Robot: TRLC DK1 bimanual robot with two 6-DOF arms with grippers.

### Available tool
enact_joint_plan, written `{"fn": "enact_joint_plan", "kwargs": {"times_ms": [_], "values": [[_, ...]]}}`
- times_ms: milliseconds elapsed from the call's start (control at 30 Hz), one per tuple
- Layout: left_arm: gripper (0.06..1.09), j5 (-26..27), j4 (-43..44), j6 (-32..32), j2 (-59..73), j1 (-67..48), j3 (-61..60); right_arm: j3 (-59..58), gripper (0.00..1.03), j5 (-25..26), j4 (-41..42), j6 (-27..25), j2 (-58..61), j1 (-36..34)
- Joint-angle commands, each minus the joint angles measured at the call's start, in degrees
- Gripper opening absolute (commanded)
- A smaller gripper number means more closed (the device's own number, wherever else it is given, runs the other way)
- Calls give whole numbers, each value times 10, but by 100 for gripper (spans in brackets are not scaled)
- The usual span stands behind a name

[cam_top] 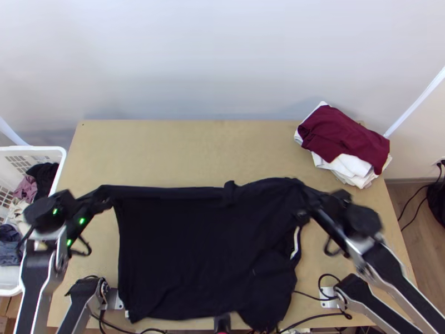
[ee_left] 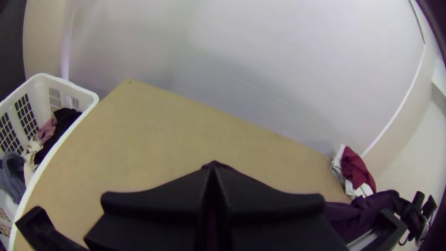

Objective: Fold the t-shirt

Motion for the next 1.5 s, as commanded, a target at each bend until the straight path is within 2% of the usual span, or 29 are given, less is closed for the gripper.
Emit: {"fn": "enact_joint_plan", "kwargs": {"times_ms": [0,67,167,400,667,833,867,900,933,967,1067,1200,1267,1400,1467], "values": [[9,5,66,-12,111,-1,2,3,3,-16,85,49,122,-37],[9,6,99,-11,186,6,21,24,3,-16,135,58,199,-49],[9,7,123,-6,307,5,73,87,3,-17,159,67,315,-71],[9,8,132,14,565,13,250,251,3,-17,151,67,522,-109],[9,7,130,6,758,22,451,416,3,-12,141,65,681,-130],[9,4,120,-5,825,22,538,522,3,-2,85,67,755,-132],[16,4,108,-6,831,22,552,546,3,-2,67,71,769,-133],[33,5,103,-6,836,22,563,570,3,-2,48,73,781,-133],[55,5,89,-3,837,21,574,597,8,-3,21,74,794,-134],[72,4,73,0,836,19,584,621,21,-3,-9,75,801,-134],[104,6,61,0,818,17,592,646,59,-3,-32,74,803,-131],[105,7,55,-5,781,22,588,640,92,-1,-33,81,766,-124],[105,9,35,-5,755,22,590,642,98,4,-50,81,734,-116],[105,22,-17,-2,695,22,586,622,98,17,-93,86,643,-101],[105,24,-24,3,656,22,568,606,98,15,-138,110,597,-99]]}}
